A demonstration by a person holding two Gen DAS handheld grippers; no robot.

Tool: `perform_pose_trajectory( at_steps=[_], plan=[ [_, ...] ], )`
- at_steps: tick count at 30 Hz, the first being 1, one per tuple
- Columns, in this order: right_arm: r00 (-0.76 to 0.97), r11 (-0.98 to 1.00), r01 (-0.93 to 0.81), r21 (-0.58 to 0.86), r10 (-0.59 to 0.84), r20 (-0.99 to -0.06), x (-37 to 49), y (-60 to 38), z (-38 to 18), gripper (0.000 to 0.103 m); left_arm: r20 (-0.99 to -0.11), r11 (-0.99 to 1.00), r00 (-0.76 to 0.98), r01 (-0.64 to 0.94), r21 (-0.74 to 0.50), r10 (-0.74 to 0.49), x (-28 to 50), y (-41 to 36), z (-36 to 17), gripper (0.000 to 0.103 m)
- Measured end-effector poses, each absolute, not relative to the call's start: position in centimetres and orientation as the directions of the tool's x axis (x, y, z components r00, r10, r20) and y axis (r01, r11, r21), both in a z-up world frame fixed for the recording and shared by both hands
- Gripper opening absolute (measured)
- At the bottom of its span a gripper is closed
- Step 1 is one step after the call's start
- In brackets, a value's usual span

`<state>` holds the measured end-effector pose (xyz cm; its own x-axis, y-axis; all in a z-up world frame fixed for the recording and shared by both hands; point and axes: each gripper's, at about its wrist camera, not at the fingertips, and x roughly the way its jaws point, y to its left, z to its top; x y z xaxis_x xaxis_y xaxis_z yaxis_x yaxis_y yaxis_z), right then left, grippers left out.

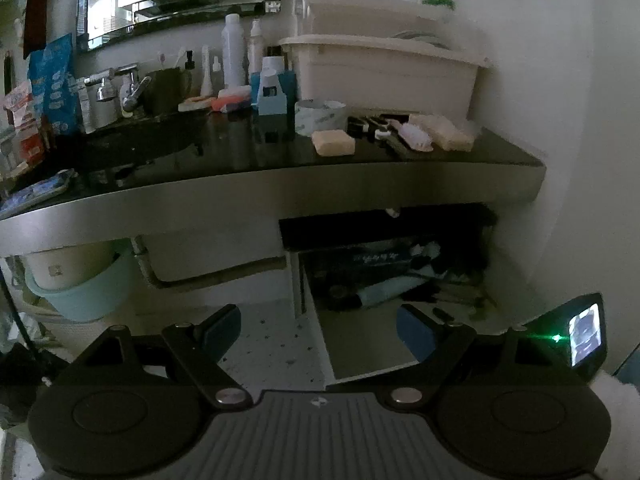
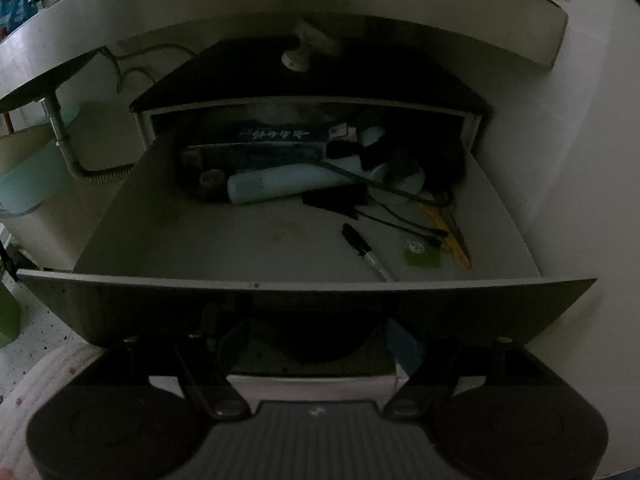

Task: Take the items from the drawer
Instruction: 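Move the right tool down to the open black drawer's front panel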

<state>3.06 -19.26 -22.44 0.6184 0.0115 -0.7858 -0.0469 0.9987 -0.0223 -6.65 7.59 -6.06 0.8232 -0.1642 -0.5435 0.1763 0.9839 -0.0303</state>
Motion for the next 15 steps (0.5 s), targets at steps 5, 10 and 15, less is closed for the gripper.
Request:
perform_pose_trajectory(
  at_steps=[5, 10, 15],
  plan=[
    [0.604, 0.998, -0.053, -0.036, 0.003, -0.797, 3.42, -19.0, -22.34, 0.076, -0.549, 0.98, 0.814, 0.192, -0.054, -0.19, -6.13, 7.35, -6.35, 0.085],
    [0.611, 0.998, -0.057, -0.035, 0.007, -0.791, 3.63, -19.02, -22.55, 0.076, -0.556, 0.975, 0.803, 0.208, -0.077, -0.215, -5.78, 7.1, -6.36, 0.085],
    [0.613, 0.998, -0.06, -0.036, 0.008, -0.79, 3.94, -19.0, -22.7, 0.076, -0.552, 0.975, 0.806, 0.211, -0.07, -0.214, -5.61, 7.0, -6.19, 0.085]
  ],
)
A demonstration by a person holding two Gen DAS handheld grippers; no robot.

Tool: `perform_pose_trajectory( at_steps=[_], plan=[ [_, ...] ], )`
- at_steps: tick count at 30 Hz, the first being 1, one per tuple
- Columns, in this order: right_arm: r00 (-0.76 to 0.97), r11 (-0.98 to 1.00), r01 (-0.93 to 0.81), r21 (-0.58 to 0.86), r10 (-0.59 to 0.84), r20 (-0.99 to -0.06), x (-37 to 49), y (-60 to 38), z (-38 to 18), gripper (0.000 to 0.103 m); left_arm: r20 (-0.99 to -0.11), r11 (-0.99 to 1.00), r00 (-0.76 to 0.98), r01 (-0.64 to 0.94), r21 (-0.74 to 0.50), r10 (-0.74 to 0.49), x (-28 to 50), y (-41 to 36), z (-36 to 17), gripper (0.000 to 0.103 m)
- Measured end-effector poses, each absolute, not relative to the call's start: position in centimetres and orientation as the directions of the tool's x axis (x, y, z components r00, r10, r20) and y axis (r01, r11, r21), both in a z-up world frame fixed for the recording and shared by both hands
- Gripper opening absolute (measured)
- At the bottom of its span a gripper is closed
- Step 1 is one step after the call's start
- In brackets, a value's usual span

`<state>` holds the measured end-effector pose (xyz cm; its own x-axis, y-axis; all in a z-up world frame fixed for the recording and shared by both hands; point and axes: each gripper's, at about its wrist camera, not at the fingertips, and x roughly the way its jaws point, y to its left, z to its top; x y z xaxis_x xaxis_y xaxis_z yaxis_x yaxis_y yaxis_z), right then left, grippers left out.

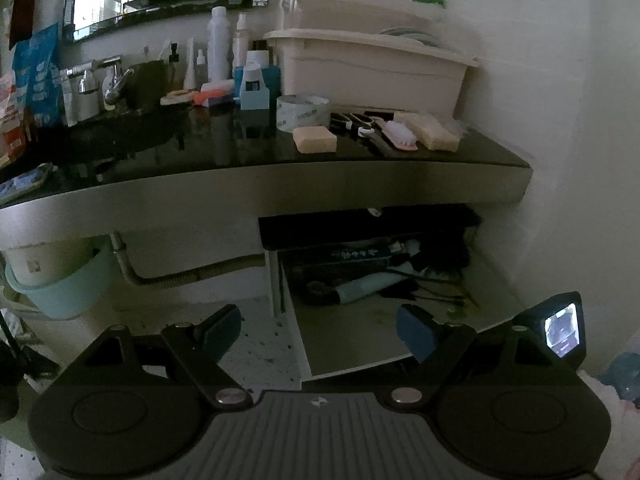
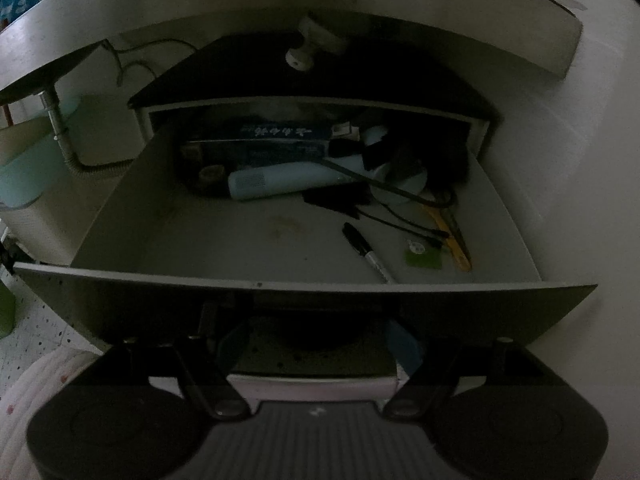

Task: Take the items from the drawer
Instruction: 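Move the right tool down to the open black drawer's front panel, then push the black drawer shut with the right tool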

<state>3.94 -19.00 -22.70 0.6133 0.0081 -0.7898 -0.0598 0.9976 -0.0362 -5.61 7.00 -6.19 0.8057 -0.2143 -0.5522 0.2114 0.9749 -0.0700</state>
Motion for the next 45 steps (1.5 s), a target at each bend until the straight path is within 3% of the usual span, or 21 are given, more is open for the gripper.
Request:
perform_pose_trajectory(
  at_steps=[34, 45],
  plan=[
    [0.604, 0.991, -0.067, -0.118, -0.054, -0.795, 4.5, -17.3, -24.5, 0.076, -0.602, 0.976, 0.769, 0.2, -0.091, -0.214, -4.6, 6.6, -6.8, 0.085],
    [0.621, 0.989, -0.071, -0.127, -0.056, -0.782, 3.5, -17.3, -24.7, 0.076, -0.615, 0.973, 0.761, 0.225, -0.048, -0.206, -3.7, 5.3, -7.0, 0.085]
  ],
)
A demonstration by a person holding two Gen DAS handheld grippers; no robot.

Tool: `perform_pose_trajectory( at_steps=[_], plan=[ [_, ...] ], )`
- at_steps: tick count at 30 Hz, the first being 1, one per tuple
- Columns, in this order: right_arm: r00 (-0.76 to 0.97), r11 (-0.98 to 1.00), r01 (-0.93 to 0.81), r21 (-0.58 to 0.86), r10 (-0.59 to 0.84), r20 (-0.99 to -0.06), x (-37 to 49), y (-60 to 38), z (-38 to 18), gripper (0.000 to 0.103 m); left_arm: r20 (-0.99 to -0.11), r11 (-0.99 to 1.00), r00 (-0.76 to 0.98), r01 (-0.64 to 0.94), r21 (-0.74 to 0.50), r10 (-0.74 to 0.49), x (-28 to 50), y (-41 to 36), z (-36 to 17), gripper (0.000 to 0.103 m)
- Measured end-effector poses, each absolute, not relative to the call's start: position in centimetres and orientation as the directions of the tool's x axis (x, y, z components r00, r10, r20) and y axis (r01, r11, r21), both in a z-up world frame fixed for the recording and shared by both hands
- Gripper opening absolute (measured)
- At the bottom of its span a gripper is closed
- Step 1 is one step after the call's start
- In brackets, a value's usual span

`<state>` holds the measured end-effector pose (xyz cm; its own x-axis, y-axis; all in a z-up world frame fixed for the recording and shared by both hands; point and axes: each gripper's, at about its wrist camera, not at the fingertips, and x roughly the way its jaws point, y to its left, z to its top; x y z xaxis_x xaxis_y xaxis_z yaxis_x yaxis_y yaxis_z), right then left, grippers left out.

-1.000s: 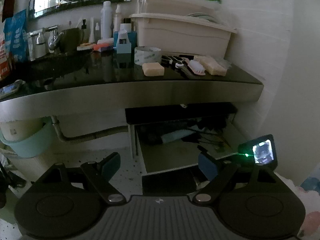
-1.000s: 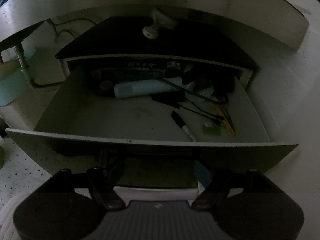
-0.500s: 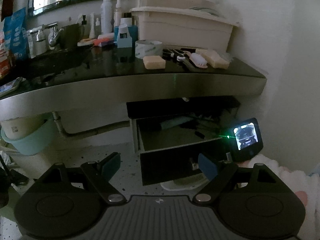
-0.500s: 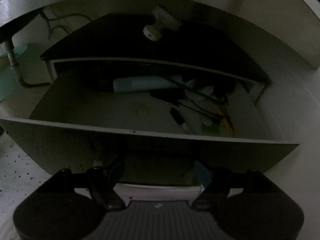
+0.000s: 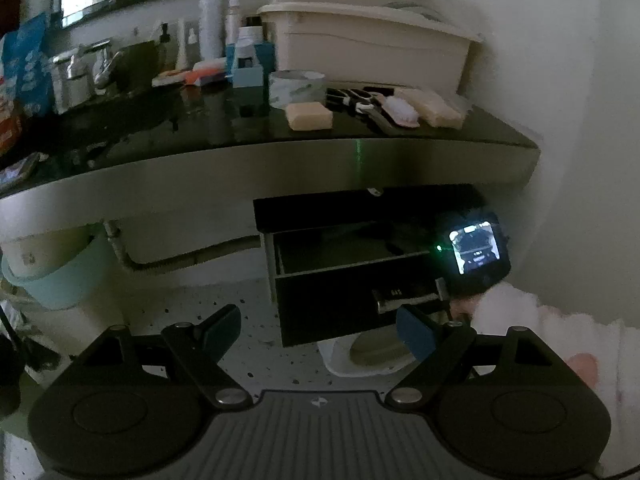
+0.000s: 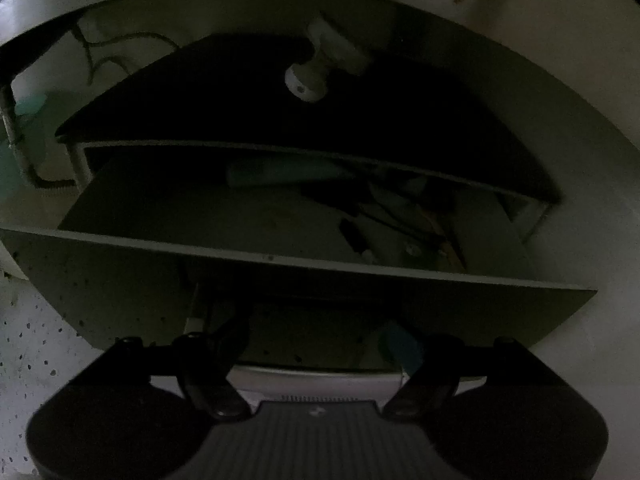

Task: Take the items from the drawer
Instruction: 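Push the black drawer shut with the right tool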

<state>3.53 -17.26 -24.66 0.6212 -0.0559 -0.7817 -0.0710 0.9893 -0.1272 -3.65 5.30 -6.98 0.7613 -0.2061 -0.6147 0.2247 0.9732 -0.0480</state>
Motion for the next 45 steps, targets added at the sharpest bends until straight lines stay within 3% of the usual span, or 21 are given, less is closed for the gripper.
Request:
perform_pose_trajectory(
  at_steps=[21, 45],
  plan=[
    [0.596, 0.993, -0.068, -0.092, -0.034, -0.802, -1.2, -17.6, -24.6, 0.076, -0.654, 0.945, 0.711, 0.326, -0.018, -0.258, -2.6, 1.3, -7.4, 0.085],
    [0.576, 0.997, -0.06, -0.058, -0.013, -0.817, -2.2, -15.0, -23.9, 0.076, -0.689, 0.951, 0.686, 0.31, -0.017, -0.235, -1.7, 1.0, -7.9, 0.085]
  ],
)
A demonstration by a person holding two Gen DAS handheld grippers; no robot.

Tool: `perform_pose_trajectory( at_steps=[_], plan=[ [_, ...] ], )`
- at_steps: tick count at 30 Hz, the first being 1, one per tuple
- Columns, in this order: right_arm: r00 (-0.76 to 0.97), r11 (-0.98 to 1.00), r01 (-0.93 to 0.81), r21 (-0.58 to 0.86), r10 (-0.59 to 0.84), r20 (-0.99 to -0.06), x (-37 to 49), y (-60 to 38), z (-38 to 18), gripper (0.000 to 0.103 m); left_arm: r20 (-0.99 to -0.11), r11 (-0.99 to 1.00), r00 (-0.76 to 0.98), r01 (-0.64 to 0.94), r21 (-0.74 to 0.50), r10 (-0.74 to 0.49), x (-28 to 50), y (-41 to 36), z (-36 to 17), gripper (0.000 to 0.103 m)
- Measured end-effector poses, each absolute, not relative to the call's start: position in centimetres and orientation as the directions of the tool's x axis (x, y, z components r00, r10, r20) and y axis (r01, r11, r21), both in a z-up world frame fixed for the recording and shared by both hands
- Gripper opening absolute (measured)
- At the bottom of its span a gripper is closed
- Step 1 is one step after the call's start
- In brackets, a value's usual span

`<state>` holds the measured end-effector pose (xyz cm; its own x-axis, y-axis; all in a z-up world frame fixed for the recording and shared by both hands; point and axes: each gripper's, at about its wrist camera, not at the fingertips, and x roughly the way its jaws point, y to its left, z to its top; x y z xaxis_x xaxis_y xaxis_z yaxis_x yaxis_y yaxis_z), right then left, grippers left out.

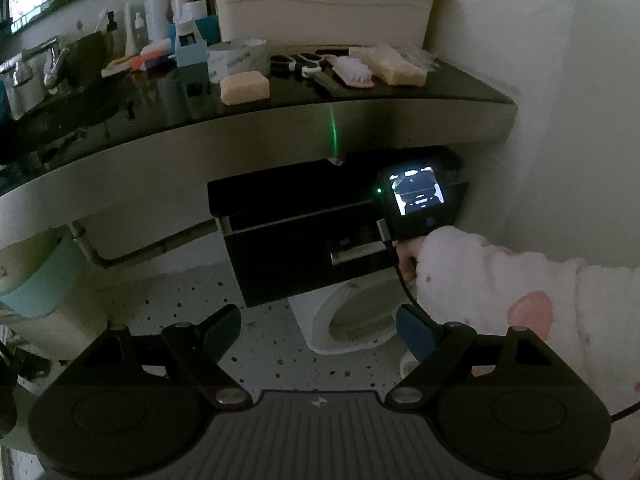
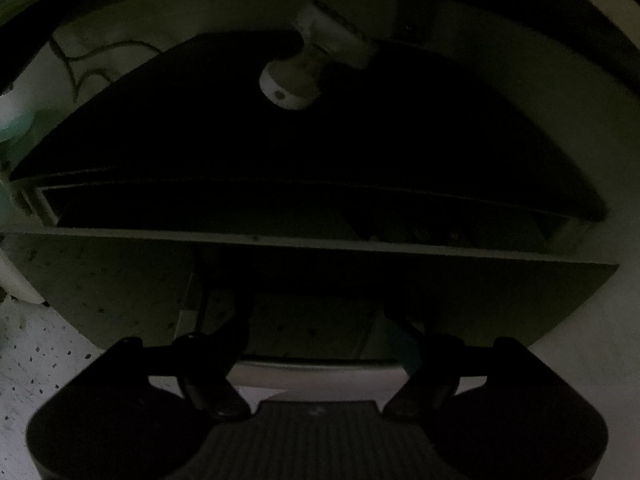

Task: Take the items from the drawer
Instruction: 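Push the black drawer shut with the right tool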

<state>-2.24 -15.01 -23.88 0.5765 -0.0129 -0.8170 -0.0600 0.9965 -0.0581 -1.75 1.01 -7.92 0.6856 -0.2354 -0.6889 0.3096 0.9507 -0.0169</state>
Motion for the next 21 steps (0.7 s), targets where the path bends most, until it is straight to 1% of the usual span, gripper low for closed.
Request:
perform_pose_trajectory(
  at_steps=[17, 18, 21],
  plan=[
    [0.574, 0.997, -0.072, -0.035, 0.012, -0.818, -0.8, -13.9, -24.0, 0.077, -0.687, 0.958, 0.696, 0.287, -0.002, -0.209, -2.0, 1.6, -7.4, 0.085],
    [0.578, 0.997, -0.073, -0.033, 0.015, -0.816, -0.3, -13.8, -24.1, 0.075, -0.687, 0.957, 0.696, 0.289, -0.001, -0.21, -2.0, 1.6, -7.4, 0.085],
    [0.598, 0.997, -0.07, -0.041, 0.009, -0.801, 0.0, -14.2, -23.8, 0.075, -0.683, 0.957, 0.701, 0.288, 0.011, -0.204, -2.2, 1.6, -7.3, 0.085]
  ],
)
